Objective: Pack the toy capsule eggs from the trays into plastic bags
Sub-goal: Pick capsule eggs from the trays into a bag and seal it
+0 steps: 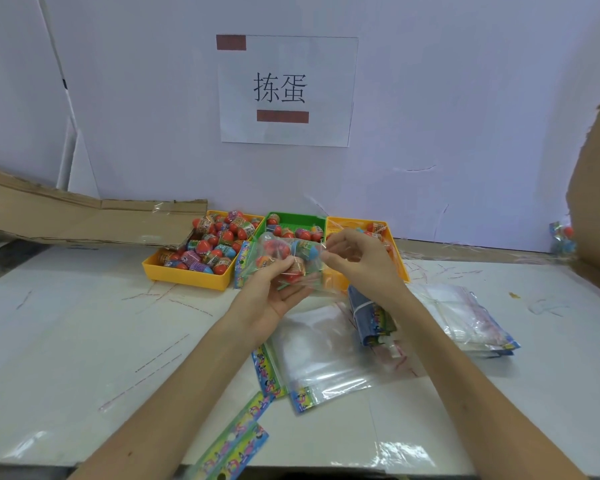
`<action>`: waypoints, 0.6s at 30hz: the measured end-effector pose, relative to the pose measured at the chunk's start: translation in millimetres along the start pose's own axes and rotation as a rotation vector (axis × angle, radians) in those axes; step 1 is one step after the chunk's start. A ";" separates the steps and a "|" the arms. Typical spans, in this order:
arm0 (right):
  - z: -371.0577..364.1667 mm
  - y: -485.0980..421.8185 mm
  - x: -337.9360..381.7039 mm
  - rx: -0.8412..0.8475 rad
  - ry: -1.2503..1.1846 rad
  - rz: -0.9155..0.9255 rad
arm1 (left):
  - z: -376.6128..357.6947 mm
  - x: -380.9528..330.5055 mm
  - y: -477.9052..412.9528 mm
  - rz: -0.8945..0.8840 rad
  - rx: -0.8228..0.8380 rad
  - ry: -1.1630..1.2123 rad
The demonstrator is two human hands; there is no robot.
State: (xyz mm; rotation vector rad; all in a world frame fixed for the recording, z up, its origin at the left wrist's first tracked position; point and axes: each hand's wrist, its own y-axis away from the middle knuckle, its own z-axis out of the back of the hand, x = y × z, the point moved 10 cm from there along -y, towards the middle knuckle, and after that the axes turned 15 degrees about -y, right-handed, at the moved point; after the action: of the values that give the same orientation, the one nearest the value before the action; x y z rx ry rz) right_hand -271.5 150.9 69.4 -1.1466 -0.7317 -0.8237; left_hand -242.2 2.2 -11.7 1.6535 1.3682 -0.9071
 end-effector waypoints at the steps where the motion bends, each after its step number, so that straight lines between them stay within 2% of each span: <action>1: 2.0 -1.0 1.0 0.007 -0.030 -0.006 | 2.6 -1.2 -0.6 -0.003 -0.018 0.032; 4: 10.9 -3.0 -0.3 -0.002 -0.115 -0.061 | 8.9 -3.7 -0.9 -0.015 -0.066 0.085; 9: 5.1 1.6 -9.9 0.081 -0.035 -0.165 | 5.3 -11.3 1.5 -0.067 -0.051 0.121; 13: -8.1 10.1 -16.1 0.128 0.125 -0.278 | 4.9 -20.3 2.1 -0.131 -0.029 0.200; 16: -15.4 13.6 -12.0 0.189 0.183 -0.267 | 0.8 -25.4 3.7 -0.168 0.007 0.213; 18: -22.5 14.2 -3.2 0.237 0.094 -0.206 | -4.7 -27.3 6.1 -0.182 0.039 0.174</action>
State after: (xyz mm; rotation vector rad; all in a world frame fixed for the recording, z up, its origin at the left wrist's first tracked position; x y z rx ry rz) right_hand -259.3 132.6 54.3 -0.8242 -0.8540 -0.9292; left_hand -240.4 -5.8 15.5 1.6903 1.6501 -0.9143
